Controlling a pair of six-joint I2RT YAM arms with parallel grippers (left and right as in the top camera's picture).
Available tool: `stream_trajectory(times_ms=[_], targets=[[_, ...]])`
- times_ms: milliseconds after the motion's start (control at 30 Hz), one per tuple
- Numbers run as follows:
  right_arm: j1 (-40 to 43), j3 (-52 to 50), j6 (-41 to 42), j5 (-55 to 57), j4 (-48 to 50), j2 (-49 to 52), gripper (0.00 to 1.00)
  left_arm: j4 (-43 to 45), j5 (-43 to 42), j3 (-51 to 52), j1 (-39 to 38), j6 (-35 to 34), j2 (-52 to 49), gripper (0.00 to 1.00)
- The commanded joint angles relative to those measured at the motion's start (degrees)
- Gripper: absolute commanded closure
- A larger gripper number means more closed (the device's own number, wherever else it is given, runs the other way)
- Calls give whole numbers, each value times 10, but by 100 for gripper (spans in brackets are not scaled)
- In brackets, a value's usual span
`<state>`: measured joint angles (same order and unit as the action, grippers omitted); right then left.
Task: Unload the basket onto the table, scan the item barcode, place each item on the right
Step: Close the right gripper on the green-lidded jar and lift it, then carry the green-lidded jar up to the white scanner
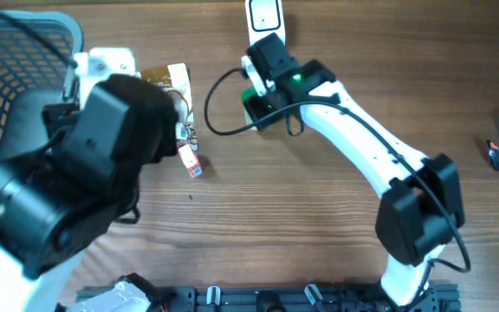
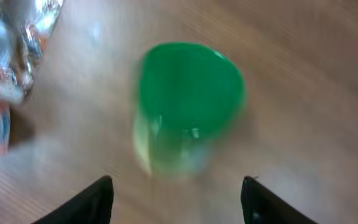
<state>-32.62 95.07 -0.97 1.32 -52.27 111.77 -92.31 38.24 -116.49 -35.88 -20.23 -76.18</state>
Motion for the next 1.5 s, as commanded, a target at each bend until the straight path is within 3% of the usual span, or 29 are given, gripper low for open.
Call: stream_trajectory(times_ms=[0, 133, 267, 400, 500, 533, 600, 767, 800, 900, 1067, 1200, 1467], targets=[[5, 1, -64, -31, -64, -9, 44, 8, 8, 3, 2, 2, -46, 0], [6, 1, -92, -38, -86, -9, 43, 23, 8, 3, 2, -2, -97, 0], [6, 1, -78, -32, -68, -9, 9, 51, 19, 3, 2, -8, -103, 0], [6, 1, -41, -10, -25, -9, 1, 51, 104, 3, 2, -86, -76, 0], [8, -2, -78, 3, -15, -5, 0, 49, 107, 3, 2, -92, -57, 0], [11, -9, -51, 33, -12, -5, 0, 47, 108, 3, 2, -92, -55, 0], [16, -20, 89, 99, -25, -5, 0, 40, 109, 3, 2, -92, -55, 0], [14, -20, 398, 80, -55, -5, 0, 24, 107, 3, 2, -149, -56, 0], [15, -20, 414, 57, -53, -5, 0, 11, 107, 3, 2, -170, -57, 0], [13, -20, 243, 40, -16, -5, 0, -38, 106, 3, 2, -243, -59, 0], [54, -20, -33, 80, -21, 28, 0, -30, 85, 73, 2, -306, -61, 0], [60, -20, -173, 43, -2, 59, 0, 5, 88, 155, 2, -306, -61, 0], [61, -20, -209, 26, 76, 98, 0, 43, 88, 186, 2, -315, -61, 0]])
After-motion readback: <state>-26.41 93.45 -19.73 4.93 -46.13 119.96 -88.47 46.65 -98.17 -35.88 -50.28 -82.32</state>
